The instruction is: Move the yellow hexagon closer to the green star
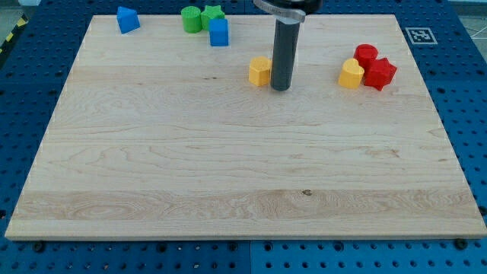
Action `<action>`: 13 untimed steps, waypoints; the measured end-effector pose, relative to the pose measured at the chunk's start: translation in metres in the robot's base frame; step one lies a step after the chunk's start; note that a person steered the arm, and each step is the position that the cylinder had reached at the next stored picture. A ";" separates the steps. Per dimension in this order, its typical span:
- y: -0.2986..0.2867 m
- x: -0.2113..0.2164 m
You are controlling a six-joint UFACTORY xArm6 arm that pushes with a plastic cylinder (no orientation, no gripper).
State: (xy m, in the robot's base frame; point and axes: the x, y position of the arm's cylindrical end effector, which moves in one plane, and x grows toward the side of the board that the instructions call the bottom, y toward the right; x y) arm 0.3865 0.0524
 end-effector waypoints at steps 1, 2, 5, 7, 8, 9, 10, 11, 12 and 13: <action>-0.035 0.003; -0.067 -0.029; -0.019 0.022; -0.023 -0.037; -0.056 -0.039; -0.083 -0.040; -0.046 -0.040; 0.000 -0.045; -0.010 -0.068; -0.049 -0.073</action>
State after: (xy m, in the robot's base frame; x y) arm 0.3135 0.0036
